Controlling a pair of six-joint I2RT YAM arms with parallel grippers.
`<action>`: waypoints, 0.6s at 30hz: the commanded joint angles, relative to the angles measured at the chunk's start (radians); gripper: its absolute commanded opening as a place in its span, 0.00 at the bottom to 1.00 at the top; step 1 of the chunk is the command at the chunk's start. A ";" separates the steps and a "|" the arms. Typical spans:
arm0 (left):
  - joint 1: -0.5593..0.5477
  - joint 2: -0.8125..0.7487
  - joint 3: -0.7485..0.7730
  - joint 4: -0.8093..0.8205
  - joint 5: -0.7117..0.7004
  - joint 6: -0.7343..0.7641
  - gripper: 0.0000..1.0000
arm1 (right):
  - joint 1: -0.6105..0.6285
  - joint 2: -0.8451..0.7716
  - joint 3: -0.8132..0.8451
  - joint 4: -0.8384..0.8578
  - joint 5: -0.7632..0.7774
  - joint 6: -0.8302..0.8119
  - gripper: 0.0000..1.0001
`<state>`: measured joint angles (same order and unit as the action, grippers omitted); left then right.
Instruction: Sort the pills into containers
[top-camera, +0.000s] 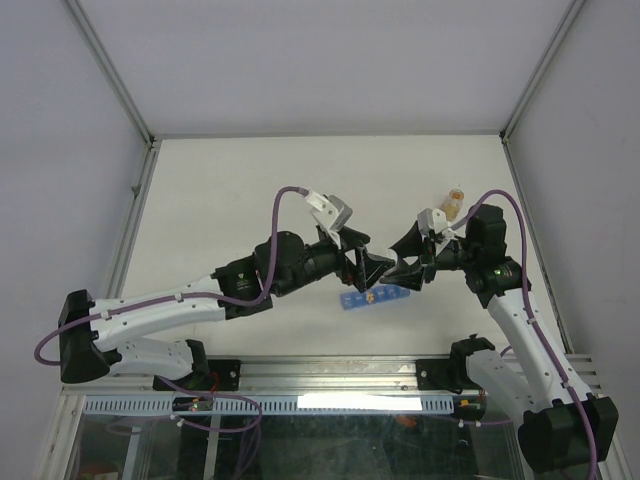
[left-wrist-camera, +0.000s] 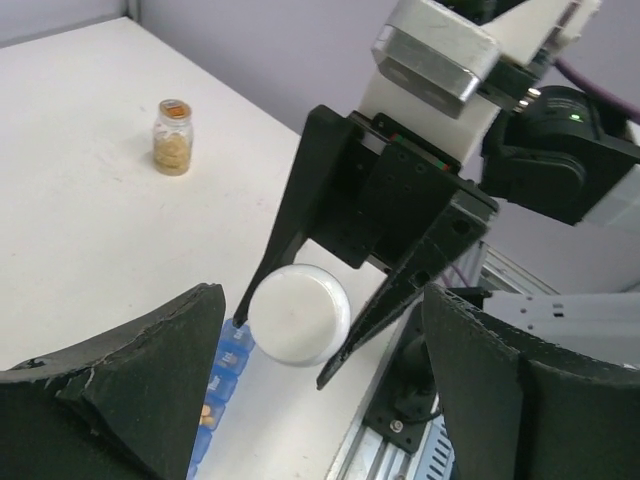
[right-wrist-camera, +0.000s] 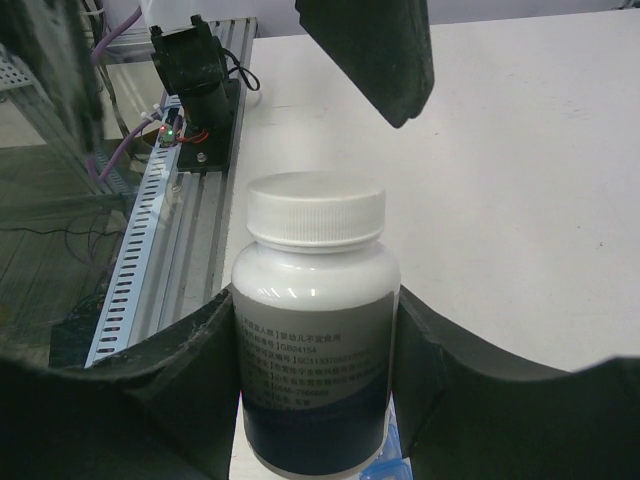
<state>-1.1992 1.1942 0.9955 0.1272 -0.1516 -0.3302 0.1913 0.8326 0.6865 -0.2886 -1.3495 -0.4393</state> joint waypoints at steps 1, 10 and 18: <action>-0.025 0.041 0.091 -0.095 -0.145 -0.002 0.80 | -0.005 -0.002 0.047 0.038 -0.004 0.004 0.00; -0.030 0.090 0.148 -0.133 -0.126 0.011 0.67 | -0.006 -0.005 0.048 0.037 -0.005 0.004 0.00; -0.031 0.102 0.149 -0.137 -0.068 0.007 0.59 | -0.006 -0.003 0.049 0.037 -0.006 0.004 0.00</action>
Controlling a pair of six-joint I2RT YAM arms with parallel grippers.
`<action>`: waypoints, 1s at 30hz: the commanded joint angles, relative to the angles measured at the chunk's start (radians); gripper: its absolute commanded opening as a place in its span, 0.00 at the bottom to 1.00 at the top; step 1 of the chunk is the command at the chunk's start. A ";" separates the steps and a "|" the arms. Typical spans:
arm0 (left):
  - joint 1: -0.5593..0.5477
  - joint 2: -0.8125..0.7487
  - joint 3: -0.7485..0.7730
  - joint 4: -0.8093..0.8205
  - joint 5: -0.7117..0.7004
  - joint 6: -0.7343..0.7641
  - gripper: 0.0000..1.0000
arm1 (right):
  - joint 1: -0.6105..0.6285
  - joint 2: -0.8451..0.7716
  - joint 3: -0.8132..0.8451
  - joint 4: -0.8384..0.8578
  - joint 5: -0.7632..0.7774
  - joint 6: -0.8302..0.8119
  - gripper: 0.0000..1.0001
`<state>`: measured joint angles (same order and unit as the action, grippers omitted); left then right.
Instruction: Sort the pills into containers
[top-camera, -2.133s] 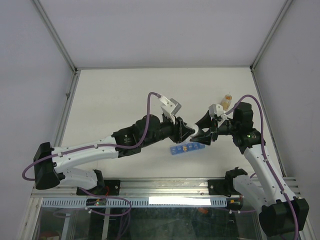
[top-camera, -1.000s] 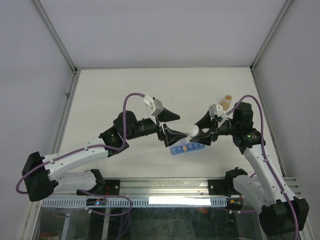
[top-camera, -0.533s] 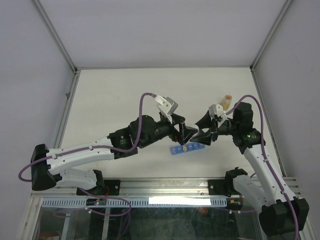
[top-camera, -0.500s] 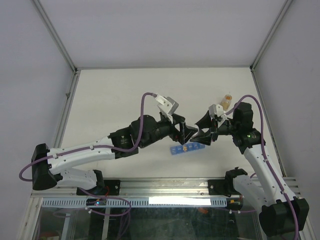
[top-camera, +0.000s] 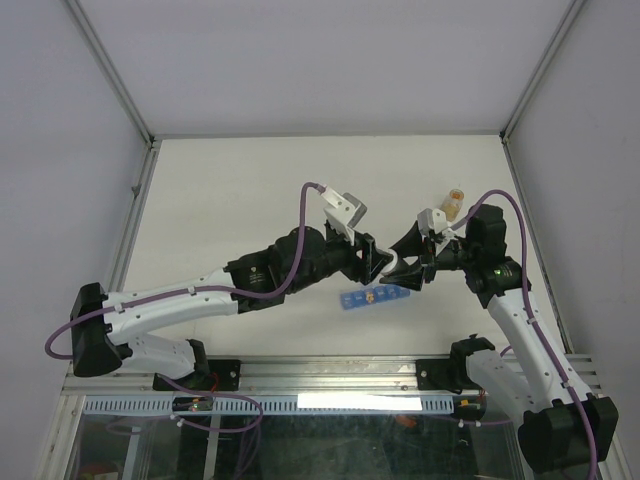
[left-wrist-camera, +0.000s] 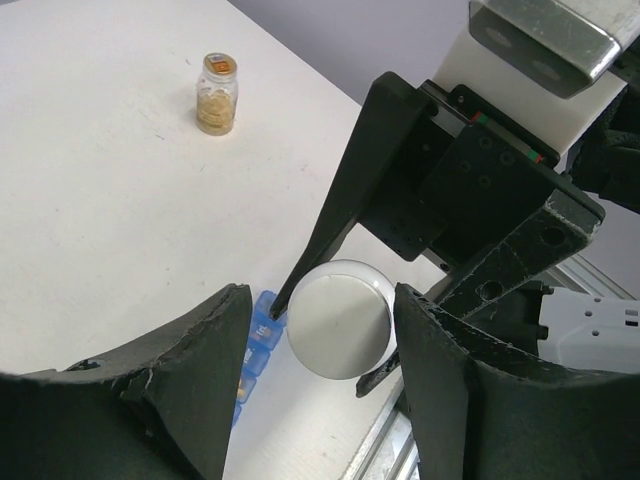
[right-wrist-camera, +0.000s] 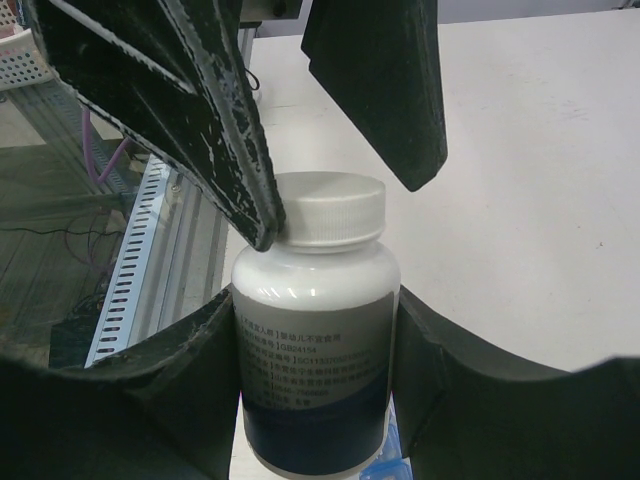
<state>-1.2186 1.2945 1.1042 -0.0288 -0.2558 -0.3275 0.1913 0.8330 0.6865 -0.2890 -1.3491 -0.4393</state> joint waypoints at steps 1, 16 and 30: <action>-0.011 0.003 0.041 0.017 0.041 0.004 0.58 | -0.006 -0.003 0.049 0.037 -0.007 0.004 0.00; -0.004 -0.002 0.033 0.044 0.318 0.243 0.10 | -0.006 -0.003 0.048 0.036 -0.007 0.004 0.00; 0.106 -0.131 -0.134 0.346 0.461 0.287 0.99 | -0.008 -0.008 0.048 0.036 -0.008 0.002 0.00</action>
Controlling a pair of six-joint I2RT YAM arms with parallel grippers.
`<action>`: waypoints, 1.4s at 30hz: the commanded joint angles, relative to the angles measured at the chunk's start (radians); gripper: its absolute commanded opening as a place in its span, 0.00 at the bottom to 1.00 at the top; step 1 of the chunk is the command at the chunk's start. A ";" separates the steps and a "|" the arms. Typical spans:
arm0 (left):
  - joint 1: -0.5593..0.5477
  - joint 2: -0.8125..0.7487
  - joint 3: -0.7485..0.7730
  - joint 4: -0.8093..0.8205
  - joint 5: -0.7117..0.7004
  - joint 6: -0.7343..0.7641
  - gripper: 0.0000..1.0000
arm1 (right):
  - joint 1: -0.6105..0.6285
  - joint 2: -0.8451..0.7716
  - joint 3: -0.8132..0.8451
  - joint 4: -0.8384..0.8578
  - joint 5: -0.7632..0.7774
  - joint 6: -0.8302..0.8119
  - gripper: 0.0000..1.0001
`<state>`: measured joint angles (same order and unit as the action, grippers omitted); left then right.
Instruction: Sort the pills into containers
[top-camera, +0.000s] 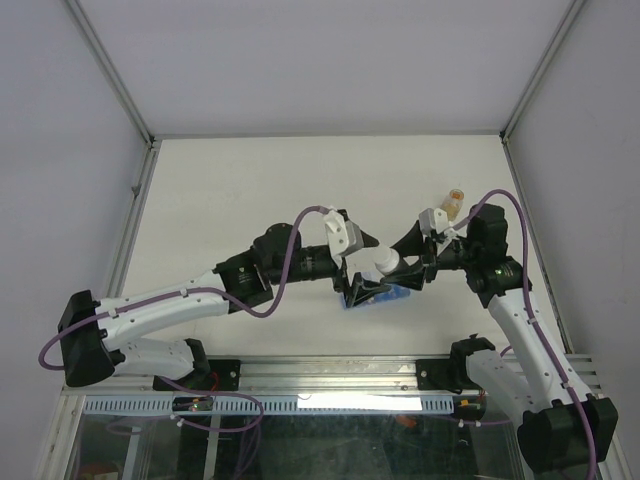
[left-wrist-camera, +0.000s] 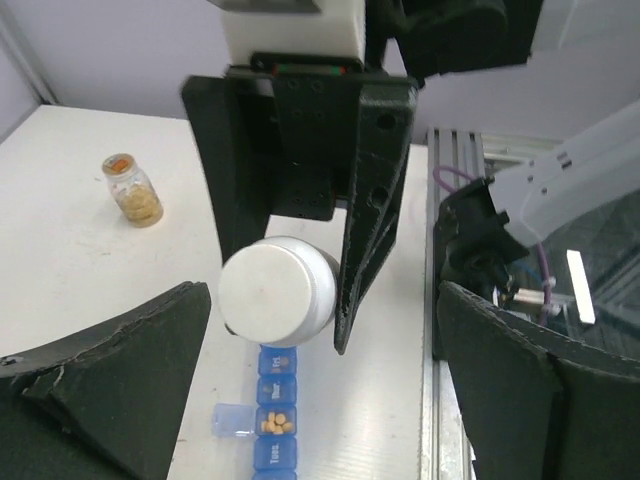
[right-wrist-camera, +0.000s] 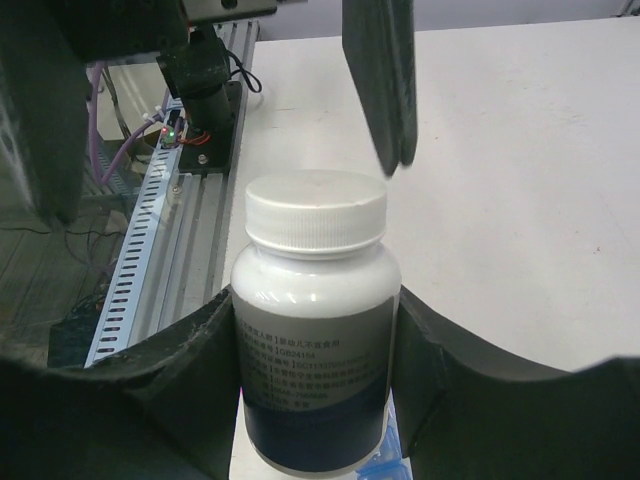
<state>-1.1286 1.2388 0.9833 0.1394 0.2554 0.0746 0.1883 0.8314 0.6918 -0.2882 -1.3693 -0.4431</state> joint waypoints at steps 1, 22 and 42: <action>0.016 -0.076 -0.014 0.176 -0.070 -0.144 0.99 | -0.005 -0.005 0.042 0.035 0.013 0.006 0.00; 0.014 0.068 0.134 -0.061 -0.207 -0.375 0.56 | -0.006 -0.006 0.043 0.034 0.013 0.004 0.00; 0.058 0.122 0.157 -0.119 0.086 -0.201 0.00 | -0.007 -0.011 0.040 0.034 0.012 0.006 0.19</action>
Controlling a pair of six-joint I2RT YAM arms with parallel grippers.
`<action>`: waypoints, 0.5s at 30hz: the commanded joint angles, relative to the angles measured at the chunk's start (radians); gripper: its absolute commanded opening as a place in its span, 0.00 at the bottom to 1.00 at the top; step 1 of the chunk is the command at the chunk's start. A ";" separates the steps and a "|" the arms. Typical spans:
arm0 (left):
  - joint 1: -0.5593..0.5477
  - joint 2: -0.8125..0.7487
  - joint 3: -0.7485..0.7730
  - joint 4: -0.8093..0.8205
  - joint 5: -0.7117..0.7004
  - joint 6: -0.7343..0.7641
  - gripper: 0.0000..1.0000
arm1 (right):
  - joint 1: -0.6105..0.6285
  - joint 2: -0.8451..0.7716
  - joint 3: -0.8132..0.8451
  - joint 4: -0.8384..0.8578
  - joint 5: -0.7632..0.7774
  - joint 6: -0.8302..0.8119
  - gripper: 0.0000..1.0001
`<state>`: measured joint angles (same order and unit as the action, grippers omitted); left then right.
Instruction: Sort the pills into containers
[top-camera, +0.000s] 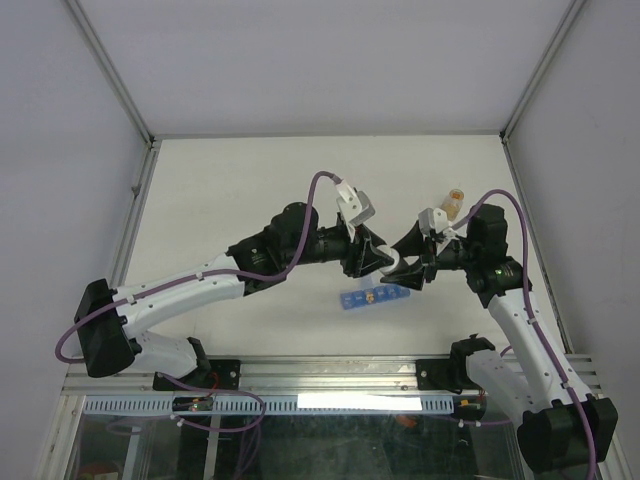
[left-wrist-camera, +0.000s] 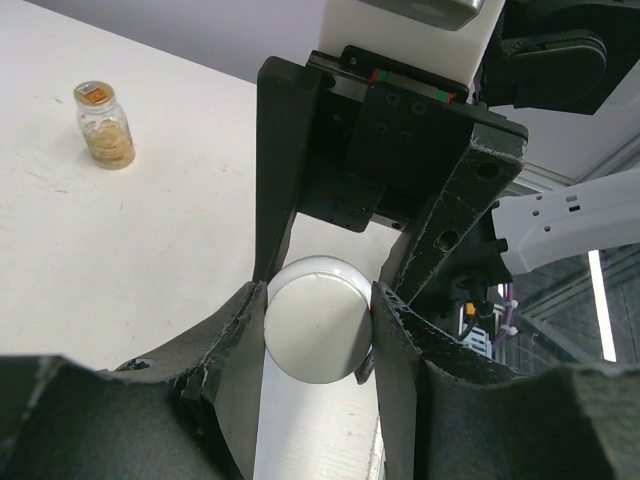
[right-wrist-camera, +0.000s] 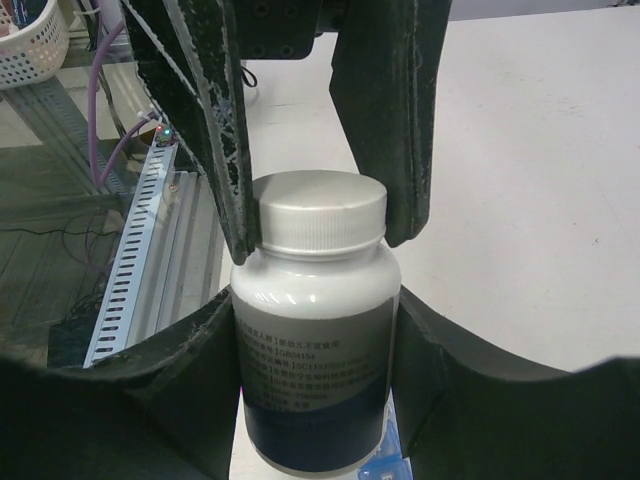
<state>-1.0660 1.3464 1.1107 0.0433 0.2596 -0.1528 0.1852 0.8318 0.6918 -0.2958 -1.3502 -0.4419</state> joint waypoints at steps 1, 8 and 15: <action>-0.003 0.013 0.027 -0.022 0.079 0.027 0.00 | -0.004 -0.013 0.040 0.042 -0.006 0.006 0.34; 0.045 -0.020 -0.021 -0.012 0.073 0.001 0.00 | -0.006 -0.013 0.038 0.044 0.003 0.013 0.99; 0.107 -0.079 -0.119 -0.036 -0.030 0.021 0.00 | -0.006 -0.013 0.039 0.049 0.035 0.021 0.99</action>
<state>-0.9920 1.3411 1.0336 0.0048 0.2977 -0.1471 0.1848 0.8314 0.6922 -0.2825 -1.3399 -0.4351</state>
